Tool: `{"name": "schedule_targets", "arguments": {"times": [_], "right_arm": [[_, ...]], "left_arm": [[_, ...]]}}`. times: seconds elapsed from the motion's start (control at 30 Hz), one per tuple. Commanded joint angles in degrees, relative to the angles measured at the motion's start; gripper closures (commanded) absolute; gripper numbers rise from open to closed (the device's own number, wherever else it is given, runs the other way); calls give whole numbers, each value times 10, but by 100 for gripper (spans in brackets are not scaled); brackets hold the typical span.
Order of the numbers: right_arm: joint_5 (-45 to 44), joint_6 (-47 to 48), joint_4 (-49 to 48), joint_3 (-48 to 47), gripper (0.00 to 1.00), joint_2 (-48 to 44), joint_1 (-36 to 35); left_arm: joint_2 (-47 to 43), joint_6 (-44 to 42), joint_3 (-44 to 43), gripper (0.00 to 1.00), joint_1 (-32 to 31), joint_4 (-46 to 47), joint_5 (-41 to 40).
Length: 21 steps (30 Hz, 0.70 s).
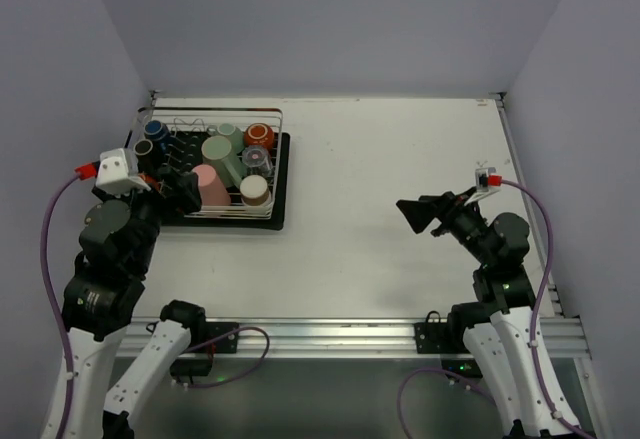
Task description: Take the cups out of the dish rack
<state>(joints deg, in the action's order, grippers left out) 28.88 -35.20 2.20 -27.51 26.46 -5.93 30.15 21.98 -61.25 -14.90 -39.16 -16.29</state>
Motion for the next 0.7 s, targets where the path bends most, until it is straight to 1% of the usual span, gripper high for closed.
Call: {"name": "schedule_targets", "arguments": {"times": [0.0, 0.17, 0.23, 0.37, 0.5, 0.67], "right_arm": [[22, -13, 6, -3, 9, -4, 1], [26, -14, 7, -3, 10, -4, 0], [25, -15, 4, -2, 10, 1, -3], [24, -17, -8, -4, 10, 23, -19], [1, -11, -12, -4, 9, 40, -46], [-8, -12, -18, 3, 9, 55, -72]], "left_arm": [[24, 8, 11, 0, 1, -27, -14], [38, 30, 27, 0, 1, -35, -61], [49, 33, 35, 0, 1, -24, -69], [90, 38, 38, 0, 0, 0, -75], [134, 39, 45, 0, 0, 35, -75], [176, 40, 75, 0, 1, 80, -66]]}}
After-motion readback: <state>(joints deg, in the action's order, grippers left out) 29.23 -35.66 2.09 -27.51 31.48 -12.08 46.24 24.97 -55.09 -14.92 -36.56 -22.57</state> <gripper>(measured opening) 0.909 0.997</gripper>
